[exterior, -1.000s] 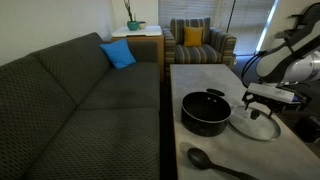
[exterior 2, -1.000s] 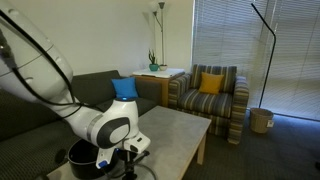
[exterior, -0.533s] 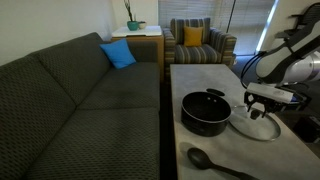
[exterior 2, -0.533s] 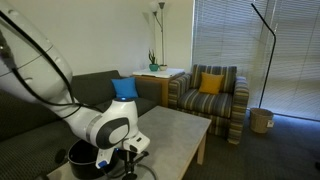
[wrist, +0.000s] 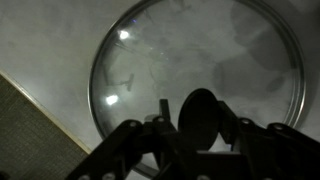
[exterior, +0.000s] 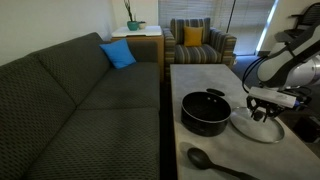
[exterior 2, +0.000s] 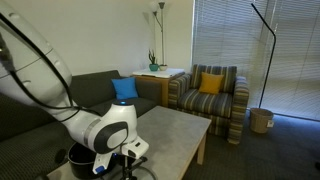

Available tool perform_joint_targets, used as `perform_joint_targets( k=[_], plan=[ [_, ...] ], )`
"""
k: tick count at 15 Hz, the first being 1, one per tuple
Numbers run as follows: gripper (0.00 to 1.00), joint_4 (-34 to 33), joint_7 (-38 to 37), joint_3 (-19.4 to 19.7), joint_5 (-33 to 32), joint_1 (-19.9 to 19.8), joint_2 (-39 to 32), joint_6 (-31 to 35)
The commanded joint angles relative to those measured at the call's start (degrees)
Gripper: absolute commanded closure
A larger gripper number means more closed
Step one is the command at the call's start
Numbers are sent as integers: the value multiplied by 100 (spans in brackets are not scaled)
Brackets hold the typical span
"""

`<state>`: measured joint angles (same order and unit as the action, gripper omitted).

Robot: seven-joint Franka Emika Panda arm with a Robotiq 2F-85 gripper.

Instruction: Place the lid on the pot

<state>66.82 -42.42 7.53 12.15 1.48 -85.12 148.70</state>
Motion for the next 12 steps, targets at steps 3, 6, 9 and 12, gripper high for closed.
perform_joint_targets(
  k=[3, 6, 9, 12],
  plan=[
    [86, 54, -1, 21, -82, 11, 1, -75],
    [86, 15, -40, 98, -146, 89, 1, -94],
    [86, -110, -217, 318, -340, 318, 0, -264],
    [86, -165, -516, 581, -569, 576, 1, -258]
  ],
)
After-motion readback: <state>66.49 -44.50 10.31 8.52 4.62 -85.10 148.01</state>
